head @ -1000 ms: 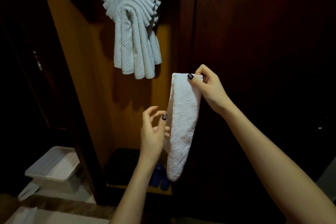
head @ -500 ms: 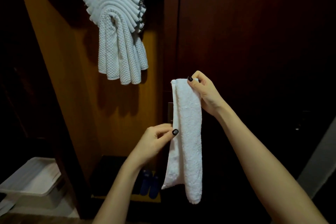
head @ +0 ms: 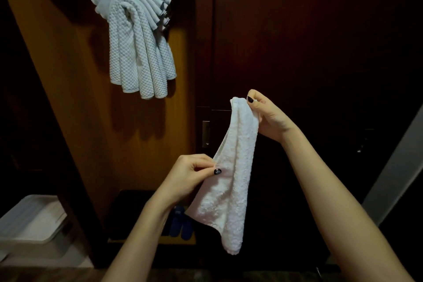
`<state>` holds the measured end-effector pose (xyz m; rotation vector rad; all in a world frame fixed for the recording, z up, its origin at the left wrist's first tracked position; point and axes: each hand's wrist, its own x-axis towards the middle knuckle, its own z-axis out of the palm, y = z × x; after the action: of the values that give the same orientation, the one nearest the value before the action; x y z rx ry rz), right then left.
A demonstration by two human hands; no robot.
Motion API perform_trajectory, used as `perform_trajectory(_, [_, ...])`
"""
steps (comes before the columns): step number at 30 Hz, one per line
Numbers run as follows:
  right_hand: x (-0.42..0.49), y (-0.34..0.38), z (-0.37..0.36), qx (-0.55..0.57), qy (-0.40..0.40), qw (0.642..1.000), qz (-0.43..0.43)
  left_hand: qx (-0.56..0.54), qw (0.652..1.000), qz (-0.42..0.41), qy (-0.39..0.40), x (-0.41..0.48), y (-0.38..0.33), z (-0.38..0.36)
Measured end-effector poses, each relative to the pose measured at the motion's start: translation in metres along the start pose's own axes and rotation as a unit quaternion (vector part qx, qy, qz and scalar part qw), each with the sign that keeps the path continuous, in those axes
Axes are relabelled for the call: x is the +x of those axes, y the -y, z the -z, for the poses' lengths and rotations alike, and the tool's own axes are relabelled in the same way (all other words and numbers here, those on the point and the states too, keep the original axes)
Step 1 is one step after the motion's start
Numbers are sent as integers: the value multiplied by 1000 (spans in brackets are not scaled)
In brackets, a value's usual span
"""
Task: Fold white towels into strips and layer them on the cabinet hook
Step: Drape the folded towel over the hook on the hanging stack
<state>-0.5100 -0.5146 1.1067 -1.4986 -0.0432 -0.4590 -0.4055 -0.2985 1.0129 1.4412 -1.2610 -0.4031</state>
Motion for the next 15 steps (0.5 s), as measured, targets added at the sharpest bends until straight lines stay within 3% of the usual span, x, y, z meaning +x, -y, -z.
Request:
perform_trajectory(2, [-1, -2, 3, 14, -1, 1000, -1, 14, 999, -14, -33, -2, 2, 0])
perform_trajectory(7, [-4, -4, 2, 28, -35, 999, 9, 167, 975, -119, -91, -6, 5, -3])
perform_trajectory(11, [-3, -6, -4, 25, -48, 998, 14, 200, 975, -86, -48, -13, 8, -2])
perform_trajectory(15, [-2, -11, -6, 21, -54, 998, 7, 189, 974, -107, -60, -20, 15, -1])
